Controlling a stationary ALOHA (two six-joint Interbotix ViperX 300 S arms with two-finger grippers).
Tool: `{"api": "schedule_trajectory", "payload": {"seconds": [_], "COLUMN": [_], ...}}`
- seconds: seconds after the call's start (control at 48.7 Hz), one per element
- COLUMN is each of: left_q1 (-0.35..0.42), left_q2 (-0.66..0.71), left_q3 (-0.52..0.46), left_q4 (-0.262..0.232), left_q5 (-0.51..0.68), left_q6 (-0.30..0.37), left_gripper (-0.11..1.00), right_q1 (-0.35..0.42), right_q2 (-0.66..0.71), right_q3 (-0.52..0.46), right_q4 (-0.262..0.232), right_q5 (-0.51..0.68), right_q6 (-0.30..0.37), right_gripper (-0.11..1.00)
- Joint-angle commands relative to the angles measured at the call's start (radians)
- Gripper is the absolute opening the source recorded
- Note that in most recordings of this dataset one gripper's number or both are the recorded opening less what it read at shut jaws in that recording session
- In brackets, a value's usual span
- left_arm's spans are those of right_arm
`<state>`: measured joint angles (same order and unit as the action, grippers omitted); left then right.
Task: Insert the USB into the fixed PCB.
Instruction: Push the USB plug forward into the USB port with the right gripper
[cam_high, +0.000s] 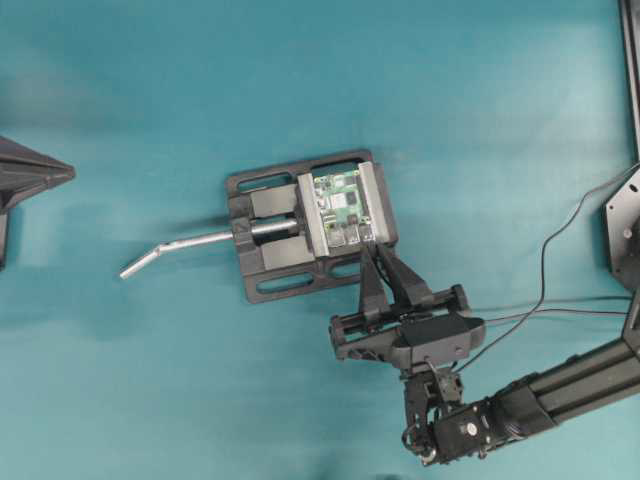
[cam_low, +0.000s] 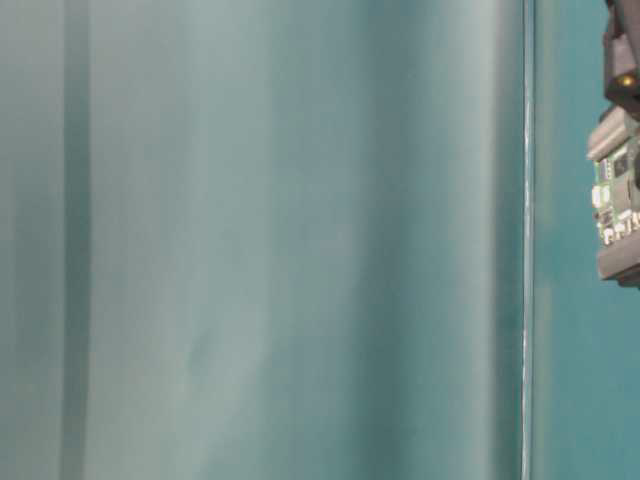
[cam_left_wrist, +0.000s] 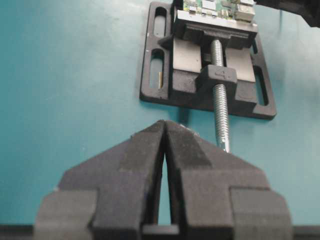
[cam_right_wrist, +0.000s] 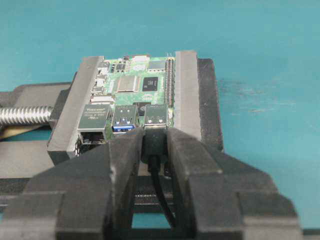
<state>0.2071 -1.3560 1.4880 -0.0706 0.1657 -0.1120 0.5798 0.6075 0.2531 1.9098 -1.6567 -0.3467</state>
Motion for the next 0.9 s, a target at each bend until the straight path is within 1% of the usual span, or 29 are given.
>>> {"api": "schedule_trajectory", "payload": {"seconds": [0.0,0.882], "left_q1": [-0.002,-0.002], "left_q2": [0.008,0.008], "left_q3": [-0.028,-0.028], "left_q4": [0.003,0.003], "left_q5": [-0.005,-0.005], "left_q6": [-0.003,-0.003], "left_gripper": [0.00,0.00], "right_q1": [0.005,0.015], "right_q2": [-0.048,-0.052], "right_q3": [-0.005,-0.005], "right_q4": [0.005,0.005], "right_q5": [-0.006,-0.006], "right_q6": [-0.002,-0.002], "right_gripper": [0.21,0.21]}}
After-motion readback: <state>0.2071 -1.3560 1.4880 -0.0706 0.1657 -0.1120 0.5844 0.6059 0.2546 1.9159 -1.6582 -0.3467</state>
